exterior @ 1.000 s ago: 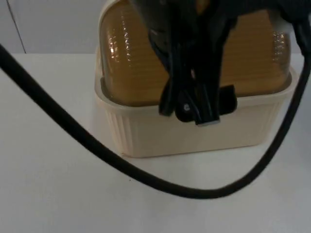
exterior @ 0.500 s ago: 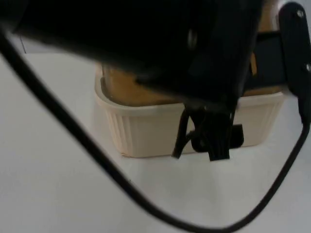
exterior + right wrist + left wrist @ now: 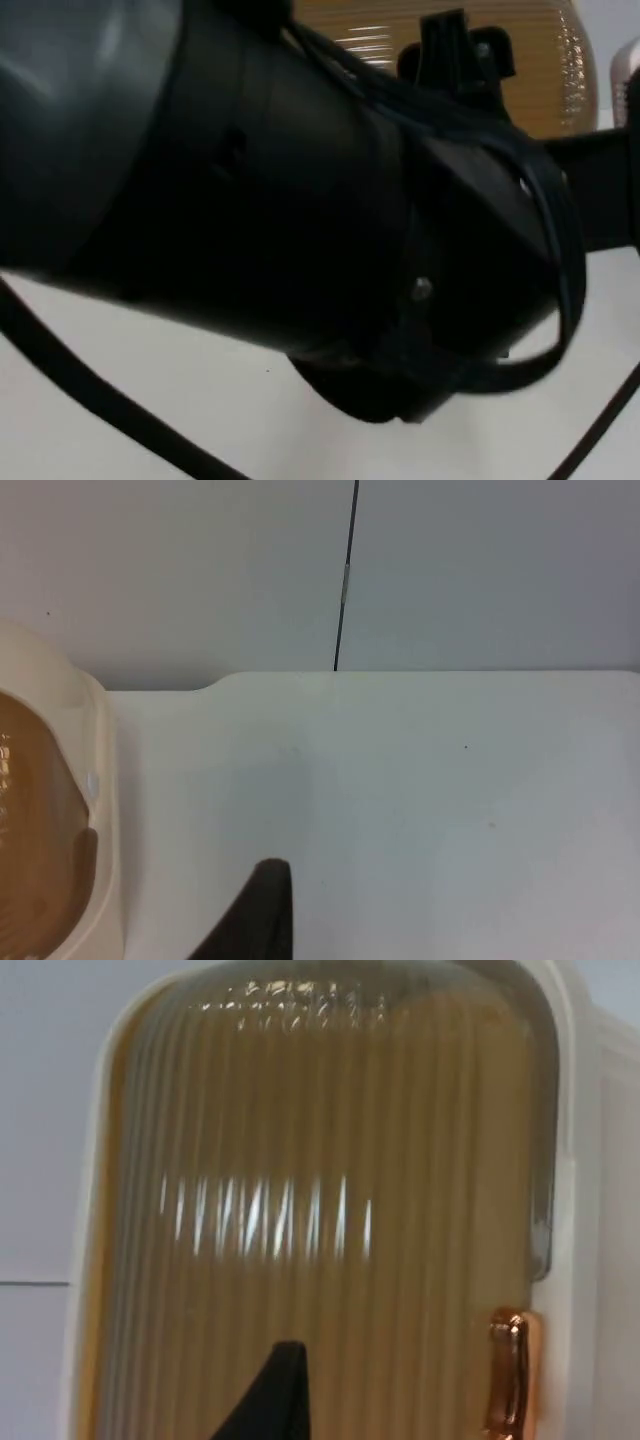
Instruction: Open the box lid with the left hand, place the block into the box with the right hand, then close the box lid with the left hand.
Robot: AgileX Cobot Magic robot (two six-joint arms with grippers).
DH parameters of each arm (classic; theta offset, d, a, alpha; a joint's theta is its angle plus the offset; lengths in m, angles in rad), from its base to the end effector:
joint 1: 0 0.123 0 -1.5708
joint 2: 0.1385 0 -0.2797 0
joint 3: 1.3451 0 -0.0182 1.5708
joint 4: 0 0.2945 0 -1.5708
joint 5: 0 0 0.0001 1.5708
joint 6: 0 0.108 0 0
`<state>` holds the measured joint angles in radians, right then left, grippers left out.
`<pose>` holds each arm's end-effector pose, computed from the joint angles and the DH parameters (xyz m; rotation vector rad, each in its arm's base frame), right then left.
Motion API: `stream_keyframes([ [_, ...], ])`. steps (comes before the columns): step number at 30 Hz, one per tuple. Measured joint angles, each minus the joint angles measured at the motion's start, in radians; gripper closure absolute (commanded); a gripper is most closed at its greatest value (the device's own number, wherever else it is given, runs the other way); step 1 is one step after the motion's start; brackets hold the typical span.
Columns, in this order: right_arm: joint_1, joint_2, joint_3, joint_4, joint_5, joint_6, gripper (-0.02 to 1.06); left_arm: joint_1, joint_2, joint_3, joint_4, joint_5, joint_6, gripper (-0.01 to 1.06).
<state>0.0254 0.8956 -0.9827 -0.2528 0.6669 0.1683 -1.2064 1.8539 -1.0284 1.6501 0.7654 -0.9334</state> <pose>0.2390 -0.0107 0.3833 0.0382 2.0451 -0.1631 0.2145 -0.3528 0.1455 1.4682 1.4738 0.5699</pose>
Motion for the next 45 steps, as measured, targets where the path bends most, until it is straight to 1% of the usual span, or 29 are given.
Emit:
stream_keyframes([
  [1, 0.000, 0.000, 0.000, 0.000, 0.000, 0.000, 0.00, 0.000, 0.010, 0.002, 0.007, 0.000, -0.007, 0.05],
  [2, 0.000, 0.000, 0.000, 0.000, 0.000, 0.000, 0.00, 0.000, 0.019, 0.001, 0.017, -0.002, -0.016, 0.11],
  [3, 0.000, 0.000, 0.000, 0.000, 0.000, 0.000, 0.00, 0.000, 0.025, 0.001, 0.024, -0.002, -0.024, 0.21],
  [5, 0.000, 0.000, 0.000, 0.000, 0.000, 0.000, 0.00, 0.000, 0.031, 0.002, 0.036, -0.002, -0.026, 0.50],
  [6, 0.000, 0.000, 0.000, 0.000, 0.000, 0.000, 0.00, 0.002, 0.031, 0.002, 0.045, -0.002, -0.026, 0.50],
  [7, 0.000, 0.000, 0.000, 0.000, 0.000, 0.000, 0.00, 0.004, 0.031, 0.002, 0.052, -0.002, -0.028, 0.67],
  [8, 0.000, 0.000, 0.000, 0.000, 0.000, 0.000, 0.00, 0.013, 0.031, 0.002, 0.053, -0.002, -0.028, 0.93],
  [9, 0.000, 0.000, 0.000, 0.000, 0.000, 0.000, 0.00, 0.013, 0.031, 0.002, 0.053, -0.002, -0.028, 1.06],
  [15, 0.000, 0.000, 0.000, 0.000, 0.000, 0.000, 0.00, 0.056, 0.031, 0.002, 0.055, 0.002, -0.093, 1.05],
  [18, 0.000, 0.000, 0.000, 0.000, 0.000, 0.000, 0.00, 0.079, 0.031, 0.002, 0.055, -0.032, -0.107, 1.05],
  [19, 0.000, 0.000, 0.000, 0.000, 0.000, 0.000, 0.00, 0.079, 0.031, 0.002, 0.055, -0.032, -0.107, 1.05],
  [23, 0.000, 0.000, 0.000, 0.000, 0.000, 0.000, 0.00, 0.096, 0.033, 0.002, 0.052, -0.123, -0.102, 1.05],
  [24, 0.000, 0.000, 0.000, 0.000, 0.000, 0.000, 0.00, 0.096, 0.033, 0.002, 0.052, -0.123, -0.102, 1.05],
  [25, 0.000, 0.000, 0.000, 0.000, 0.000, 0.000, 0.00, 0.098, 0.033, 0.002, 0.042, -0.150, -0.088, 1.05],
  [26, 0.000, 0.000, 0.000, 0.000, 0.002, 0.000, 0.00, 0.107, 0.033, 0.002, 0.016, -0.200, -0.049, 1.05],
  [30, 0.000, 0.000, 0.000, 0.000, 0.002, 0.000, 0.00, 0.127, 0.033, 0.002, -0.021, -0.245, -0.013, 1.05],
  [32, 0.000, 0.000, 0.000, 0.000, 0.002, 0.000, 0.00, 0.137, 0.033, 0.002, -0.026, -0.250, -0.004, 1.05],
  [35, 0.000, 0.000, 0.000, 0.000, 0.002, 0.000, 0.00, 0.183, 0.033, 0.002, -0.045, -0.257, 0.022, 1.05],
  [37, 0.000, 0.000, 0.000, 0.000, 0.002, 0.000, 0.00, 0.192, 0.033, 0.000, -0.064, -0.257, 0.037, 1.05],
  [40, 0.000, 0.000, 0.000, 0.000, 0.002, 0.000, 0.00, 0.212, 0.033, -0.030, -0.166, -0.269, 0.137, 1.05],
  [45, 0.000, 0.000, 0.000, 0.000, 0.002, 0.000, 0.00, 0.217, 0.033, -0.055, -0.222, -0.282, 0.204, 1.05],
])
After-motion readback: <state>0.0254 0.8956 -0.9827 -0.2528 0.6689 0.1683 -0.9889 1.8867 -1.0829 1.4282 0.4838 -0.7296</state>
